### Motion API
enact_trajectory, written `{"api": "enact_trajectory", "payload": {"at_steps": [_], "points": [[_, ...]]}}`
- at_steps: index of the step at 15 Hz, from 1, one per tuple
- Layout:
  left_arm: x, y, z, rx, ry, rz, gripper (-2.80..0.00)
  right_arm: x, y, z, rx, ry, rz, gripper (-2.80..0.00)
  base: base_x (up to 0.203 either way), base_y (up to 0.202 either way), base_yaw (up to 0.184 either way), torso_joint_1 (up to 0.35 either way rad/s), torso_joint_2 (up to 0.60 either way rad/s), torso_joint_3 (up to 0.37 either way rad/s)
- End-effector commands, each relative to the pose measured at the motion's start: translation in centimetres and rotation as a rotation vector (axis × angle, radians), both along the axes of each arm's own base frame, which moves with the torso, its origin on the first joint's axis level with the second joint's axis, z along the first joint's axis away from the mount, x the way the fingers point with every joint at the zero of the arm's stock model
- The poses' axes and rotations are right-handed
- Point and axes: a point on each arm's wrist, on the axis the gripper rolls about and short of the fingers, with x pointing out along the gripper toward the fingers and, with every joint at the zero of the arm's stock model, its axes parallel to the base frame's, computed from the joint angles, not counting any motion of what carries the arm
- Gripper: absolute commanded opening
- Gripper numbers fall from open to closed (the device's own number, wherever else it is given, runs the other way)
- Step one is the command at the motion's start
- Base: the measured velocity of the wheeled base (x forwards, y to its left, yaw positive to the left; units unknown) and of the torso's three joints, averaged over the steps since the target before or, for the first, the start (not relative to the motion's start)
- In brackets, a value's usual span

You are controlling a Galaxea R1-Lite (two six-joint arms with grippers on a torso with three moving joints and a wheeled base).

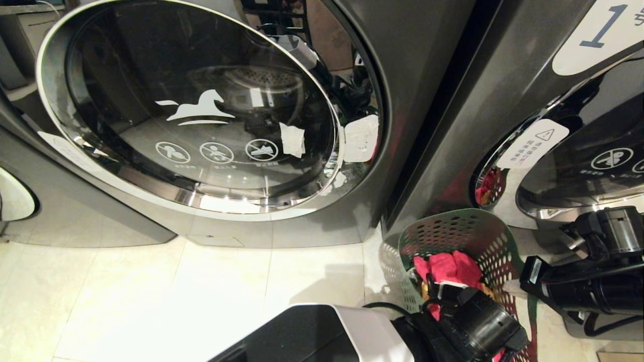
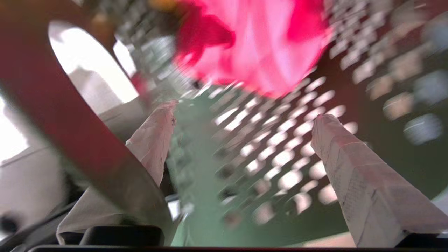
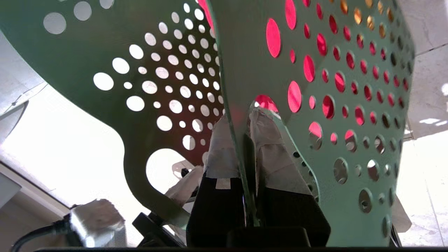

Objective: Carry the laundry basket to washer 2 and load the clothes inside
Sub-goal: Pick up the clothes basket and put it beside the washing machine

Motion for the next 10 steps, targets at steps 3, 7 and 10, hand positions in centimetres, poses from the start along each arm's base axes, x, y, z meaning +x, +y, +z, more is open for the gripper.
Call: {"api": "enact_trajectory", "payload": {"at_steps": [3,7,10], "points": [[0.1,1.0,-0.4,0.129,-0.047,0.081,0.00,-0.1,0.0,-0.2,0.002,0.009,-0.003,-2.80,0.000,0.000,0.000,0.000,0.00,0.000],[0.8,1.5,-1.0,0.173,-0.074,0.127,0.00,-0.1,-0.3,-1.0,0.003,0.043,-0.014,-2.80,0.000,0.000,0.000,0.000,0.00,0.000],[0.9,1.7,-0.7,0.178,-0.075,0.131,0.00,1.0,-0.7,-2.9,0.003,0.040,-0.029,-2.80,0.000,0.000,0.000,0.000,0.00,0.000]]}}
